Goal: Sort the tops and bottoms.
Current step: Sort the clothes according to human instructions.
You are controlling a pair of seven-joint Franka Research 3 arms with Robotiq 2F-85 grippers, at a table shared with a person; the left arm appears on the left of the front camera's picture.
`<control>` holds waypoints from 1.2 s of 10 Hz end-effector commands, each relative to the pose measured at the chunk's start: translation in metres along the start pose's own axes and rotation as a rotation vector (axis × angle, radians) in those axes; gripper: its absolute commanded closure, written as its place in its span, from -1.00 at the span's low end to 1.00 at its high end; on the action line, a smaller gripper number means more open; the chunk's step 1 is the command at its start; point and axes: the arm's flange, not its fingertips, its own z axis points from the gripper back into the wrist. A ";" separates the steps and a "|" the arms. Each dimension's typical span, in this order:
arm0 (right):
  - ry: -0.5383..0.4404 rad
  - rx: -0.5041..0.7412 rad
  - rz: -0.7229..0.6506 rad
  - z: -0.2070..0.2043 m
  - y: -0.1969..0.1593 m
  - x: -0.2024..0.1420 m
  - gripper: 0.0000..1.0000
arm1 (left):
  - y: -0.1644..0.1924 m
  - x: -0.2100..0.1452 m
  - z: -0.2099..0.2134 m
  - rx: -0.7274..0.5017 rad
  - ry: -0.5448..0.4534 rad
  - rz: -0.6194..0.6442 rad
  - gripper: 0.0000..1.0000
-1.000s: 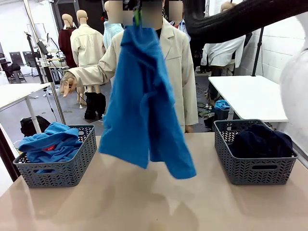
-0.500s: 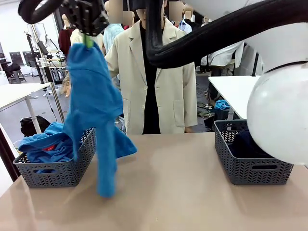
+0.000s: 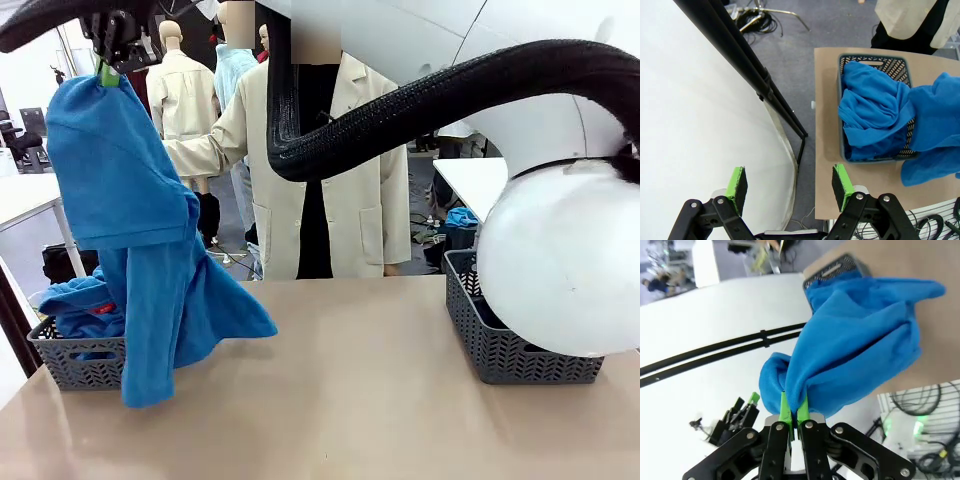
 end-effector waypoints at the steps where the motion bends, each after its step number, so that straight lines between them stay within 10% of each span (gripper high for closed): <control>1: -0.049 -0.022 0.038 0.013 -0.001 0.005 1.00 | 0.001 0.000 0.001 -0.001 0.004 -0.009 -0.76; 10: -0.031 -0.024 0.026 0.007 -0.002 0.008 1.00 | 0.001 0.000 0.001 -0.001 0.004 -0.009 -0.76; 12: -0.169 0.262 -0.262 -0.038 0.067 0.025 1.00 | 0.001 0.000 0.001 -0.001 0.004 -0.009 -0.76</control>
